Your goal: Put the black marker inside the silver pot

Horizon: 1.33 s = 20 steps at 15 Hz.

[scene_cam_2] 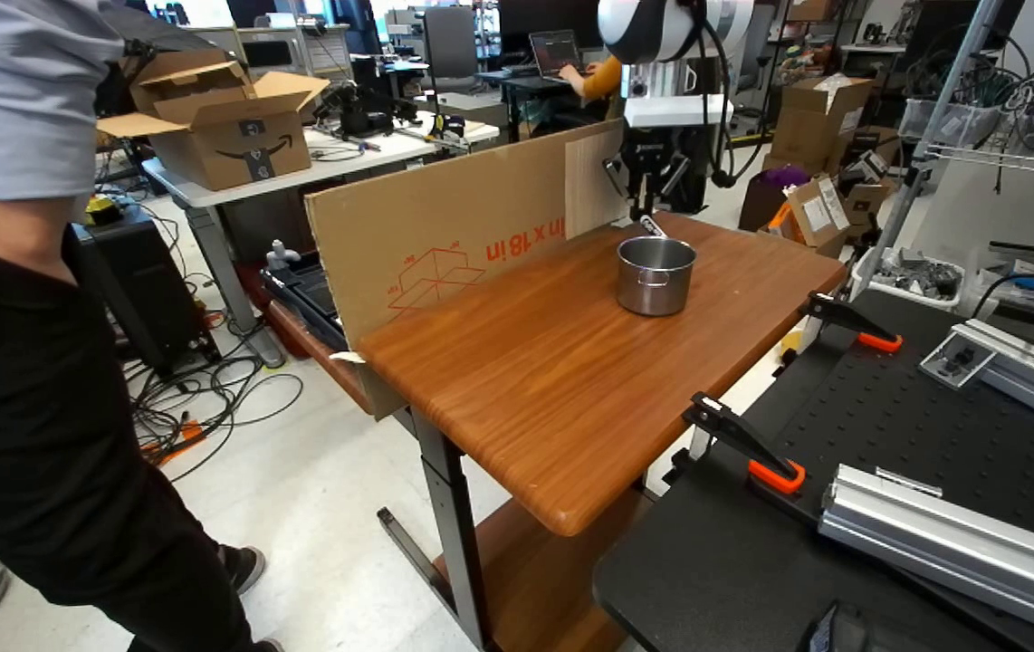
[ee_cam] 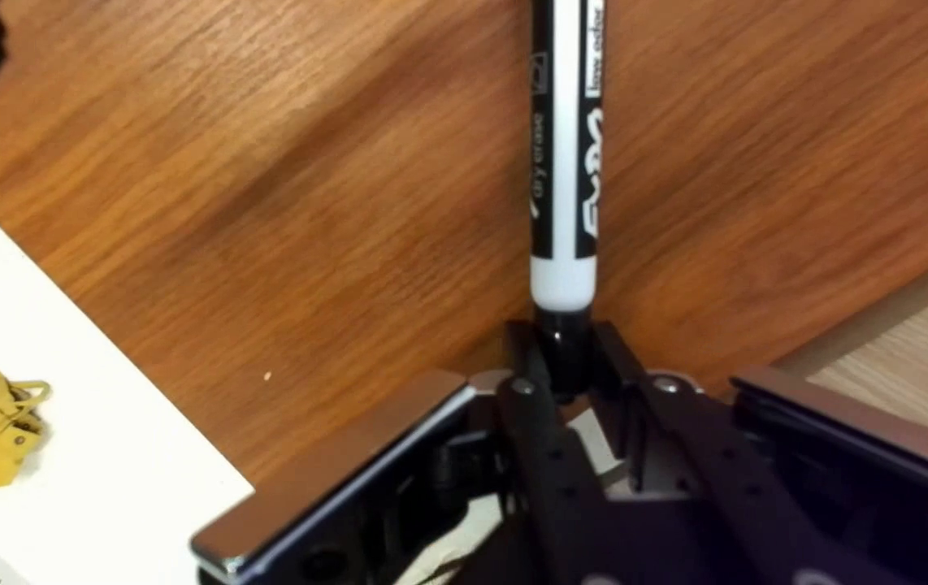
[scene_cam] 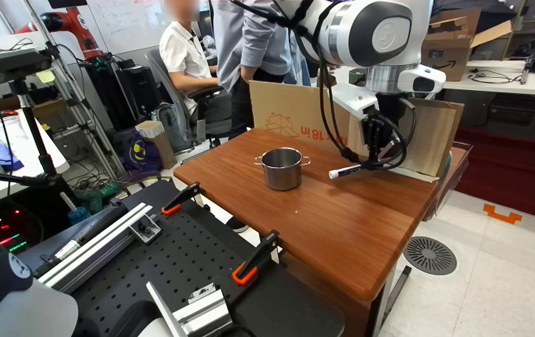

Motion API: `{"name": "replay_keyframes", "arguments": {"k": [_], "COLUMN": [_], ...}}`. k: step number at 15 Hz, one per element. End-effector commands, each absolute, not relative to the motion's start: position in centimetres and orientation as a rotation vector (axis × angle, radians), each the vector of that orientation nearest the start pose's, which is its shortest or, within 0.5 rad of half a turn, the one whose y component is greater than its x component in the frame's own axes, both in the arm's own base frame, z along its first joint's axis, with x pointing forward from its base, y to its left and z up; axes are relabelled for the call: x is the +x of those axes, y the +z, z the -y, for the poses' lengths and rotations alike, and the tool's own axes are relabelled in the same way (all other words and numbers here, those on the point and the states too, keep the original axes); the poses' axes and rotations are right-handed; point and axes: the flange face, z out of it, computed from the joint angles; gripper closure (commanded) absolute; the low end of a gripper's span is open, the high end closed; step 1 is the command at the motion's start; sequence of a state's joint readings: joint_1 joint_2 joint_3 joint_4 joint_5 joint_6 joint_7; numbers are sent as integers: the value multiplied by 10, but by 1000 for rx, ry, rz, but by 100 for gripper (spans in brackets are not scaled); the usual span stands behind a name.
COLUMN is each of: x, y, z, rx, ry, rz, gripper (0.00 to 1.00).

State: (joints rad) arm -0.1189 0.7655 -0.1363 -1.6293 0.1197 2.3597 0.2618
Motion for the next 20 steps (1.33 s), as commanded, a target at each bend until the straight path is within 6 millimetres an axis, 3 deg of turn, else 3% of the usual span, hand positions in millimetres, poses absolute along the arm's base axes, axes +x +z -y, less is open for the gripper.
{"name": "replay_keyframes", "arguments": {"k": [1,6,9,15,20], "x": [654,630,608,566,556], "y": [206,272,295,289,288], "z": [150,118,102,85,67], "rx": [-3033,-3004,-2965,-2981,-3029], "ry": [-100,-467,-672,-893,-939], "rz": [-883,-874,-891,-890,-879], "gripper": [95,95,95,95,95]}}
